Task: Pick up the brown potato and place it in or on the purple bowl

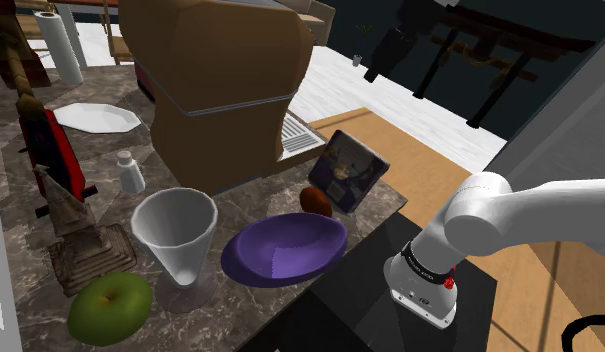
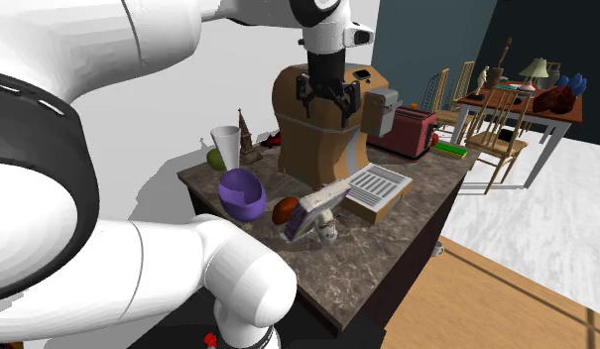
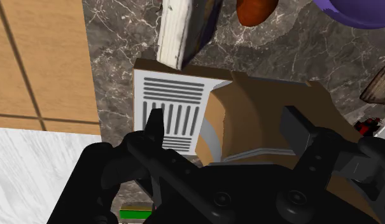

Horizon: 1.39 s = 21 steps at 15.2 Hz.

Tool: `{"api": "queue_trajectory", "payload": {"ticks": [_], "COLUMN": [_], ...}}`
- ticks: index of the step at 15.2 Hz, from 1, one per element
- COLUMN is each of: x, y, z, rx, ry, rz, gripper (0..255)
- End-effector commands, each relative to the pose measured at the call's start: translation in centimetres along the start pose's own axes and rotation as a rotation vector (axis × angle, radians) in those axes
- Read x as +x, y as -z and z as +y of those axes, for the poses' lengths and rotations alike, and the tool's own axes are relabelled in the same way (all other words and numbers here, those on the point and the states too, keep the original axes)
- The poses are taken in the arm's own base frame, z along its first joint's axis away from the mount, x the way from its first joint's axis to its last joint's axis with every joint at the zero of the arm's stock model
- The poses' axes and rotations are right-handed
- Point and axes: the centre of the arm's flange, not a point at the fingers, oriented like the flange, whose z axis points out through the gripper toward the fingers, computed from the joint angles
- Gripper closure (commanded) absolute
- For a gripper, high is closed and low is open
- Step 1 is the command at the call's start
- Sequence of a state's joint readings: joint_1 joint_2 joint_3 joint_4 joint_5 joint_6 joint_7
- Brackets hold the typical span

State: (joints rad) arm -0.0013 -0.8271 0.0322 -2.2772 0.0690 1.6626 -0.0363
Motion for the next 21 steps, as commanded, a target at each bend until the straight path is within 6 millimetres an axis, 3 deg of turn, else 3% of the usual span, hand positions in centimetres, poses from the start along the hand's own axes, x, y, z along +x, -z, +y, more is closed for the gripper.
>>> {"api": "queue_trajectory", "payload": {"ticks": [1, 11, 21], "x": [0.0, -1.1, -3.1], "y": [0.0, -11.4, -23.8], "z": [0.0, -8.8, -15.8], "rx": [0.000, -0.155, -0.311], "ry": [0.000, -0.070, -0.140], "rz": [0.000, -0.119, -0.237], "gripper": [0, 0, 0]}}
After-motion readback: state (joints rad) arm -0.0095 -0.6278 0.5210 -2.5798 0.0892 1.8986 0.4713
